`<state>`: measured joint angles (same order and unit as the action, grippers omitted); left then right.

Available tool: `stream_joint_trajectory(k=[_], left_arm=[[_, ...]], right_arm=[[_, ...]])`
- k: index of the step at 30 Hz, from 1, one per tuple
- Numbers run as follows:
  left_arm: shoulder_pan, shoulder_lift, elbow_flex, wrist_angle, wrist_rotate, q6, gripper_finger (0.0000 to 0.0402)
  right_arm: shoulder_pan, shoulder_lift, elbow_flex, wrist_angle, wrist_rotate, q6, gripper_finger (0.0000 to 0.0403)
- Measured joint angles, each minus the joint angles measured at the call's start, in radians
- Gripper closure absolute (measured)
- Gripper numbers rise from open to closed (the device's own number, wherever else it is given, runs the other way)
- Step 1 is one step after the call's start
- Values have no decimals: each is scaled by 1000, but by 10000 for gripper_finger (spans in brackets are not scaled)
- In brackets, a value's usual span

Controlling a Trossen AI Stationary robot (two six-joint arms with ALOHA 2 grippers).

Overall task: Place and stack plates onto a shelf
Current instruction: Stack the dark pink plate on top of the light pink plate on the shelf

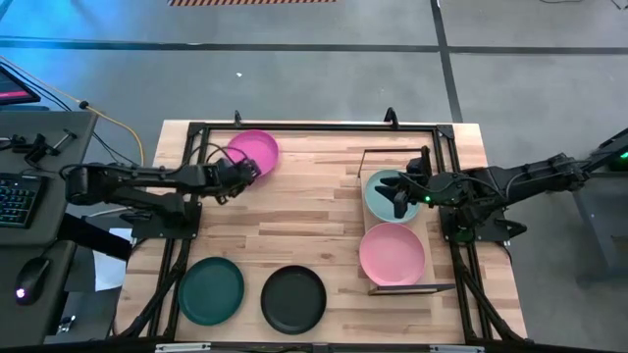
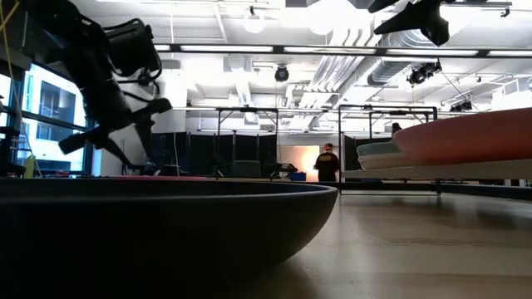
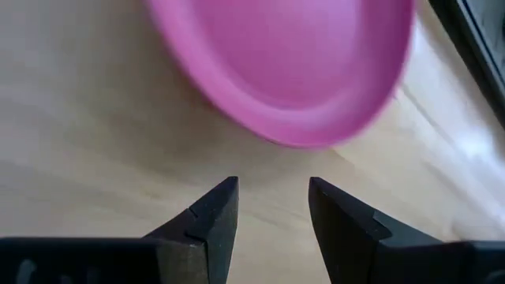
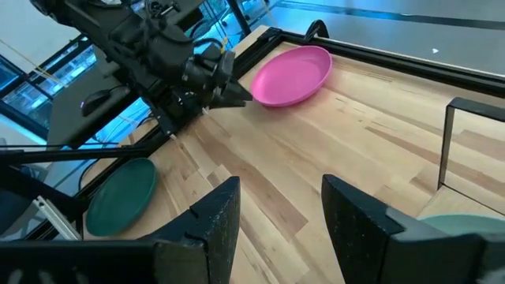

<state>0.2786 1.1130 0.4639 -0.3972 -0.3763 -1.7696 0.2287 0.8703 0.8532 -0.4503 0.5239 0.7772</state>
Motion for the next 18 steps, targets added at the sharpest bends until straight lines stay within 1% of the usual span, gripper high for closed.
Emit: stream_joint_trajectory(k=[2,4,5,9,13,15,18], left_arm=[[-11,0,-13,3,-59,-78,257],[-8,0,-20,7,-101,-110,257],[-1,0,-24,7,-106,-112,257],[21,13,-33,7,-81,-107,257],[25,44,-47,8,-83,-173,257],[35,66,-53,35,-97,-206,257],[64,116,-60,94,-88,-218,257]], right_arm=[[0,0,0,0,4,0,242],[0,0,0,0,4,-1,242],[0,0,0,0,4,-5,242],[0,0,0,0,5,-19,242],[0,0,0,-2,25,-27,242],[0,0,0,-3,34,-27,242],[0,0,0,-4,45,-27,242]])
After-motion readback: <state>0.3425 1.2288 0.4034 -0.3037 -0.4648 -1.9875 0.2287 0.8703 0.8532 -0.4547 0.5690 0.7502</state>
